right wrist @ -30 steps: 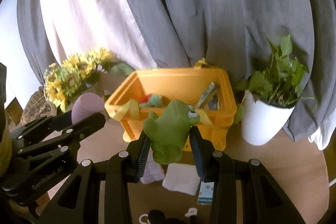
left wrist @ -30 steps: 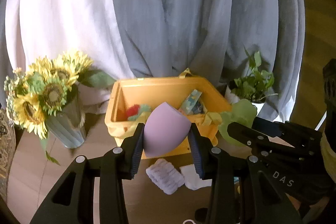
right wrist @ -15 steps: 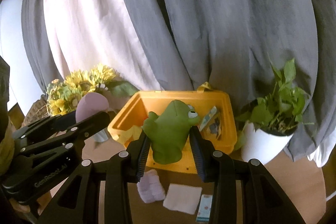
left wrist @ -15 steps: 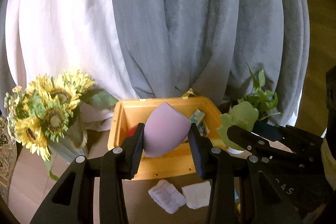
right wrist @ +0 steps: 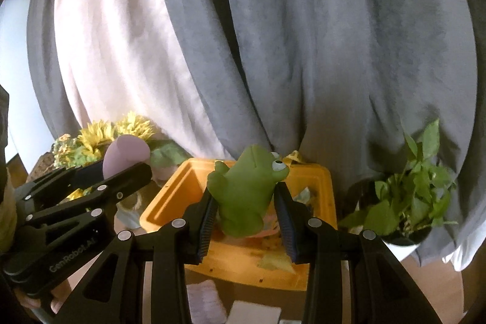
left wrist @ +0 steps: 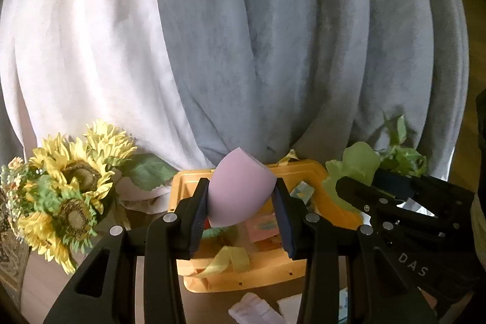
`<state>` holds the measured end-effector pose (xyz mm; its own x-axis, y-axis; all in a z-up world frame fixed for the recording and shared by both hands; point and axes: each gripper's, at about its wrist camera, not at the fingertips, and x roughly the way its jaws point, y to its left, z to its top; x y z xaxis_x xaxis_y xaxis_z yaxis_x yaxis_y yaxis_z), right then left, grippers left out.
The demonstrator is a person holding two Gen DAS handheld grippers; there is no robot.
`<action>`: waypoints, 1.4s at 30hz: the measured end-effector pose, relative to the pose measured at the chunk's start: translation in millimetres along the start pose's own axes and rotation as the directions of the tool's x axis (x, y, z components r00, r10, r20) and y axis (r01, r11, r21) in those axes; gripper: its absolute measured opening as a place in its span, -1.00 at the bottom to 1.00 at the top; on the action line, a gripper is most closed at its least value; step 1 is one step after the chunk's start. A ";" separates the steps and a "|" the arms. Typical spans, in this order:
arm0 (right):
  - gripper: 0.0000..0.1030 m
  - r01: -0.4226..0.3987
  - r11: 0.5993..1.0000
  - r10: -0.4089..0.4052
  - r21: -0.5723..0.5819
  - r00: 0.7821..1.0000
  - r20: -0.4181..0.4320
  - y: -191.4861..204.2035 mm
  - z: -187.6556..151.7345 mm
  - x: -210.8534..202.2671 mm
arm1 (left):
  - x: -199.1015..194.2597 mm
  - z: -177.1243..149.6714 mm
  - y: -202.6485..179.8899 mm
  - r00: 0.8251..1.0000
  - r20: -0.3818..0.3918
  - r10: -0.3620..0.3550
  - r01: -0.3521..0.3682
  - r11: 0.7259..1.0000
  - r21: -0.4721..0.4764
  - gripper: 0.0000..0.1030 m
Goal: Organize soft objects
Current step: 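Carry the sponge and frog over the orange crate and open both tools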
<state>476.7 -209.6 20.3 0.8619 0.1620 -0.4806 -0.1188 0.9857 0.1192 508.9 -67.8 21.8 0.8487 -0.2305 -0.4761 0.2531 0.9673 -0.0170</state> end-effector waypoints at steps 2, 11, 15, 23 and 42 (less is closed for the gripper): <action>-0.24 0.003 1.000 -0.003 -0.001 1.000 -0.011 -0.9 3.2 7.1 | 10.9 2.7 1.1 1.000 -0.013 0.012 -0.012 1.000 0.004 -0.20; -0.24 0.019 1.000 -0.018 -0.001 0.996 -0.090 -12.5 8.6 54.2 | 59.7 -3.0 9.2 0.994 -0.108 0.026 -0.025 1.000 0.009 -0.20; -0.24 0.012 1.000 -0.011 0.011 0.990 -0.139 -18.3 7.7 77.7 | 84.8 -9.1 16.3 0.985 -0.174 0.019 -0.020 1.000 -0.004 -0.20; -0.24 0.005 1.000 0.001 0.025 0.972 -0.234 -24.0 -5.0 117.9 | 124.9 -23.8 22.7 0.960 -0.280 0.010 -0.010 1.000 0.002 -0.20; -0.21 0.012 0.999 0.005 0.038 0.914 -0.405 -34.7 -36.4 171.6 | 156.5 -45.9 19.8 0.925 -0.379 0.029 -0.017 0.999 0.037 -0.13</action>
<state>610.8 -214.3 -97.9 0.5881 0.1711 -0.7905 -0.0900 0.9851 0.1462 625.4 -79.9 -93.5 0.6161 -0.1444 -0.7743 0.2563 0.9663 0.0238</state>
